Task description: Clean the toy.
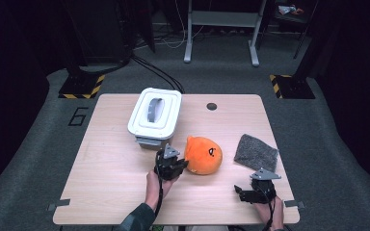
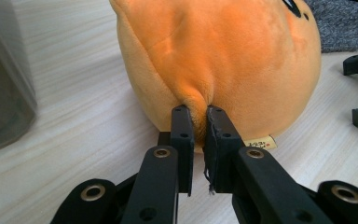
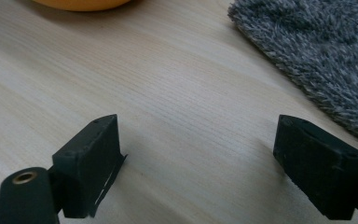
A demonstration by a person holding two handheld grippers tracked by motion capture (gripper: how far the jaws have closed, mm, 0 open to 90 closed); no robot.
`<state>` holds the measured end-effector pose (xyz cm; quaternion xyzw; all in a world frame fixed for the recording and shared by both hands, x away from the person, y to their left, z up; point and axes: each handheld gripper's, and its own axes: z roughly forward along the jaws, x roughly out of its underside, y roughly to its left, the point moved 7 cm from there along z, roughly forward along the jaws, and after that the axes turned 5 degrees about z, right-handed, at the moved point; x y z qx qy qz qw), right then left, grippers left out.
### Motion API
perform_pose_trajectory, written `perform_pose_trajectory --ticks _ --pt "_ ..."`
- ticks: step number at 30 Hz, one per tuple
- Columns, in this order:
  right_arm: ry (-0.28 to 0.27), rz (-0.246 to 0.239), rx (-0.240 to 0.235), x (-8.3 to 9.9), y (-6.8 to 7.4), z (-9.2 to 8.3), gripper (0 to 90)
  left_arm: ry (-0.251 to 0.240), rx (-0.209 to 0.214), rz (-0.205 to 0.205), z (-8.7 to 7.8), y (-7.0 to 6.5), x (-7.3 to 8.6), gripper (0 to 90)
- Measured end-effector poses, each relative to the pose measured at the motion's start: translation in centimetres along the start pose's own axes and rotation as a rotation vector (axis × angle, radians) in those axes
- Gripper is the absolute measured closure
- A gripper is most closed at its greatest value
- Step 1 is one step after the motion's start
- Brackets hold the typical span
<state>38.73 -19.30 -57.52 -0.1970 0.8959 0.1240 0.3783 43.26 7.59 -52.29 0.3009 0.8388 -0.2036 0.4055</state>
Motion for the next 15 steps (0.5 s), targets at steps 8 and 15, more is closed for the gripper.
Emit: perform_pose_trajectory --ticks 8,15 --pt "-0.075 0.071 -0.012 -2.2 -1.1 -2.2 13.5 0.006 0.015 0.012 -0.2 -0.5 0.0 82.9" --pt "-0.054 0.07 0.069 -5.8 -3.7 -2.2 14.6 0.007 0.014 0.011 -0.2 -0.5 0.0 82.9"
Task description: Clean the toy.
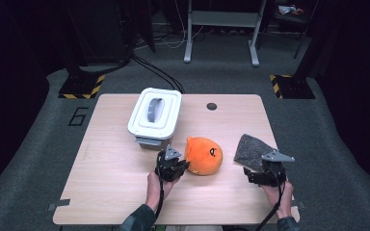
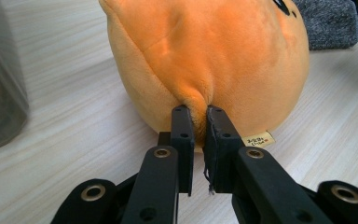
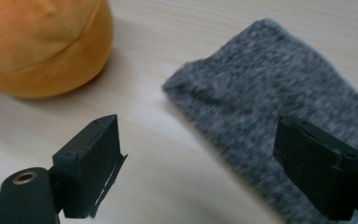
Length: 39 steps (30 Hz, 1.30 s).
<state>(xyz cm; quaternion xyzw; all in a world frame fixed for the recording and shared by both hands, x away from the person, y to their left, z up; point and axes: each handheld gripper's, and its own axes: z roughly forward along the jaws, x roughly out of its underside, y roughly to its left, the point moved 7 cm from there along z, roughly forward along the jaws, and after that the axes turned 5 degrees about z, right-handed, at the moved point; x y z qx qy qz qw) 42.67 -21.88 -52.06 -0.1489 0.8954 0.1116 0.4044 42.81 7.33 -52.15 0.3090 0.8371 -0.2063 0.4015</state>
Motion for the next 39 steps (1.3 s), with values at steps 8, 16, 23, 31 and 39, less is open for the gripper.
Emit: perform_pose_trajectory --ticks 8,16,23,31,39 --pt "0.094 0.077 0.076 -1.7 -3.2 3.8 14.2 -0.007 0.003 0.003 0.0 -0.1 0.2 82.9" --pt "0.172 0.112 0.104 -1.1 -4.3 6.6 14.9 -0.007 0.012 0.007 -0.1 -0.1 0.1 82.8" --pt "0.171 0.11 0.118 -0.6 -4.5 6.9 27.1 -0.011 0.019 0.003 0.0 -0.1 0.0 82.7" --pt "0.165 0.11 0.101 -0.6 -4.2 6.5 55.9 -0.003 0.018 0.017 0.0 -0.4 -0.1 82.6" --pt "0.142 0.145 0.077 -0.5 -4.2 6.3 74.6 -0.009 0.021 0.004 0.2 -0.8 -0.2 82.6"
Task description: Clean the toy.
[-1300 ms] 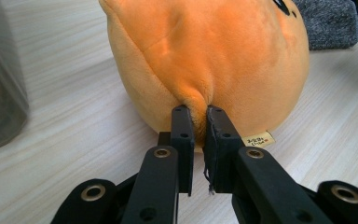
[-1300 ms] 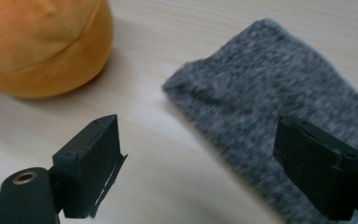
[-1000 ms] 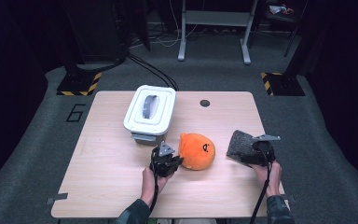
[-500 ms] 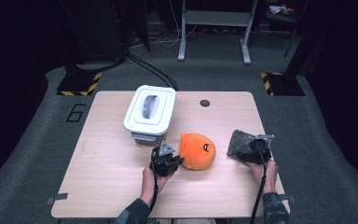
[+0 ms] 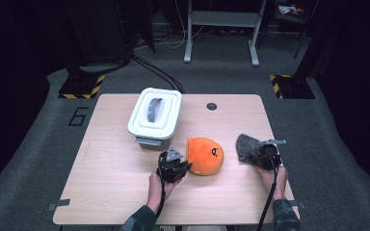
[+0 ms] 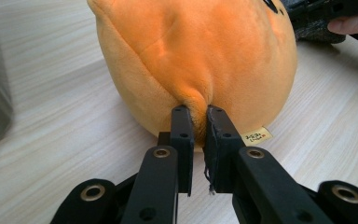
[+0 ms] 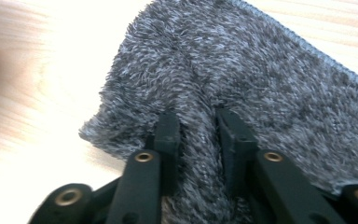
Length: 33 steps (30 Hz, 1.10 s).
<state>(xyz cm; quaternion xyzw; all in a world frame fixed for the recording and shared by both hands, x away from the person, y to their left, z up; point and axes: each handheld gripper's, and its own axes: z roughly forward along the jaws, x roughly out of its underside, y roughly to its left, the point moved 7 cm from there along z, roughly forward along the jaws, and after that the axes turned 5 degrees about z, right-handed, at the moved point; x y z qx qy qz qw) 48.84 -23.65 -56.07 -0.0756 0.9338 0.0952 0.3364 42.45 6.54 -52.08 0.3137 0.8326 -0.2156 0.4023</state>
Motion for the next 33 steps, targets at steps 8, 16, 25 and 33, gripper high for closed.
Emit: perform_pose_trajectory --ticks 8,16,25,33 --pt "-0.033 0.02 -0.045 -0.2 0.1 -1.2 77.8 0.007 -0.002 0.028 0.1 -0.4 -0.4 82.6" --pt "-0.071 0.019 -0.098 -1.3 0.9 -3.5 77.8 0.016 -0.006 0.023 0.0 -0.5 -0.5 82.6" --pt "-0.095 -0.006 -0.184 -2.7 3.1 -6.3 77.7 0.008 0.003 0.042 0.1 -1.2 -1.2 82.8" --pt "-0.117 -0.062 -0.254 -3.9 6.5 -7.7 77.6 0.005 0.005 0.04 0.2 -1.0 -1.4 82.9"
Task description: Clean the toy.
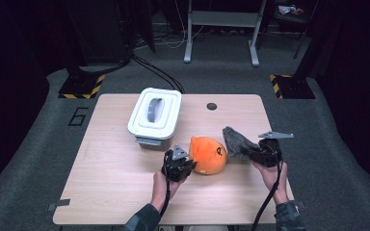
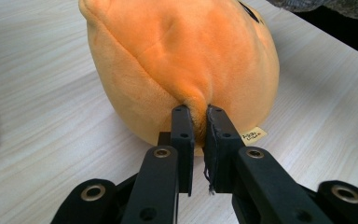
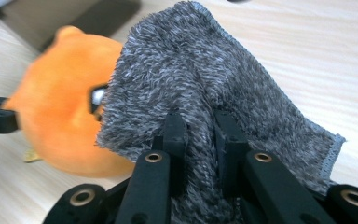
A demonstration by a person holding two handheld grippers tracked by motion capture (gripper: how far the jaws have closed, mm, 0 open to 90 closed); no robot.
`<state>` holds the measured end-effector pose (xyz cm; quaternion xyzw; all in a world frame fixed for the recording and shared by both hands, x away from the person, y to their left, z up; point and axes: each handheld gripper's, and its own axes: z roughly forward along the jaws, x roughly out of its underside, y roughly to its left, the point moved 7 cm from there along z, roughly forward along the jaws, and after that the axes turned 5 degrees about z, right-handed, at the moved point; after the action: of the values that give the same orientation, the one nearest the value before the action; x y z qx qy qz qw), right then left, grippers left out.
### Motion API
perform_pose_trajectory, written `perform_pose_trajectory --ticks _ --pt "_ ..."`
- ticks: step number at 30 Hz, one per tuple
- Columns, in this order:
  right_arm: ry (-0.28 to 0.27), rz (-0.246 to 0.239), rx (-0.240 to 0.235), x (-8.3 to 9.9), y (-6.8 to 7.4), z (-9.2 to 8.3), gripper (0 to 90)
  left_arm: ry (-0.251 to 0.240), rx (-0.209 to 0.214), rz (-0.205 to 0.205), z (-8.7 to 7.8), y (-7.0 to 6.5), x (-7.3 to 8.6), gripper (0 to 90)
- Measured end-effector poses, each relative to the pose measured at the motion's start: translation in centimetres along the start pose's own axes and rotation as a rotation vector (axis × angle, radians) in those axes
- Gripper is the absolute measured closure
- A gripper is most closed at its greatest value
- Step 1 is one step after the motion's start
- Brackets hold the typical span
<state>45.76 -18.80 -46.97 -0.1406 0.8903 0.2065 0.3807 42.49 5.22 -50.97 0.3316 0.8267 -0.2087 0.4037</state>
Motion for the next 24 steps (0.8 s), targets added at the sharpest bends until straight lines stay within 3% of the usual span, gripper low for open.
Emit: perform_pose_trajectory --ticks 11,18,24 --pt "-0.021 -0.076 -0.08 -2.2 4.5 0.4 77.5 -0.004 -0.003 -0.006 0.5 0.1 -0.4 82.9" --pt "-0.001 -0.123 -0.106 -2.8 6.6 1.3 77.5 -0.006 -0.001 0.0 0.5 0.1 -0.7 82.9" --pt "0.037 -0.151 -0.104 -2.7 7.4 2.8 77.4 -0.008 0.004 0.017 0.6 -0.2 -1.2 82.9"
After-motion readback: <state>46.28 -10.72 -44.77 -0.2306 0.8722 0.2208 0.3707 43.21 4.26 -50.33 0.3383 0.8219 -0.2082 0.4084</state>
